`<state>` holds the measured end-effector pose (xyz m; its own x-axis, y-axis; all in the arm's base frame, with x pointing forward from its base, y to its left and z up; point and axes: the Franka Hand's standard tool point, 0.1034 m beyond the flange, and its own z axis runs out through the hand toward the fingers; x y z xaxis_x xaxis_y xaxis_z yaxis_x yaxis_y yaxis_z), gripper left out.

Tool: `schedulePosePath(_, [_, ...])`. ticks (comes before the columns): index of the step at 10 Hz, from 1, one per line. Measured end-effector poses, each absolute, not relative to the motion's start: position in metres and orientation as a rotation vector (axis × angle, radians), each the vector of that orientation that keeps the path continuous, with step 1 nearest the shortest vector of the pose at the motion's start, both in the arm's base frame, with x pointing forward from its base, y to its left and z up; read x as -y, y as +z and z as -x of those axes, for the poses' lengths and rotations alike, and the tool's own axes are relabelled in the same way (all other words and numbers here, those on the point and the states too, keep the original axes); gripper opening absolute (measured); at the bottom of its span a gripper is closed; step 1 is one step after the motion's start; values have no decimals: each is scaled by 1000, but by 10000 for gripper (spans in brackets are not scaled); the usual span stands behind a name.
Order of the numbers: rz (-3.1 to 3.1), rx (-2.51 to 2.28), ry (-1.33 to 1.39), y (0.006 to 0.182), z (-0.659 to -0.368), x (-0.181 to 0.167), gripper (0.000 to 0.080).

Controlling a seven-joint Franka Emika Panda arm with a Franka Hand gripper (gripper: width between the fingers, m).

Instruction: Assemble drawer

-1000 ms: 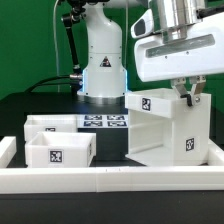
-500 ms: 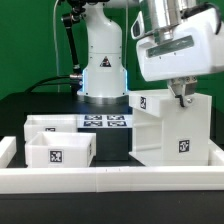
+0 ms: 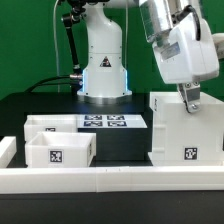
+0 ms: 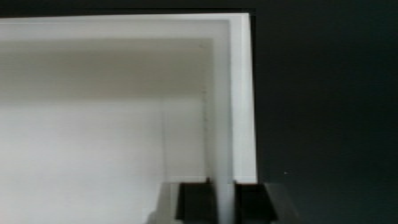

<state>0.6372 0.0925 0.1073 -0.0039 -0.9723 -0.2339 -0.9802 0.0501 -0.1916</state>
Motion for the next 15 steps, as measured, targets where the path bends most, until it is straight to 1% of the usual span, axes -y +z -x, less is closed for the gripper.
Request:
schedulePosePath(1, [1984, -2027, 29, 108, -642, -93, 44])
schedulePosePath(3, [1994, -2024, 33, 108, -643, -92, 44])
schedulePosePath(4, [1998, -2020, 34, 107, -642, -93, 133])
schedulePosePath(5, [2002, -2016, 33, 107, -642, -93, 270])
schedulePosePath(6, [2005, -2014, 33, 107, -642, -93, 270])
schedulePosePath(7, [2022, -1997, 31, 107, -642, -93, 454])
schedulePosePath(8, [2056, -1964, 26, 108, -642, -92, 576])
schedulePosePath(9, [2098, -1917, 16, 110, -642, -91, 576])
schedulePosePath(10, [2154, -1854, 13, 115, -641, -91, 635])
schedulePosePath(13, [2318, -1644, 21, 138, -633, -91, 649])
schedulePosePath(14, [2386, -1544, 12, 141, -631, -89, 649])
schedulePosePath(15, [2375, -1560, 16, 144, -627, -90, 649])
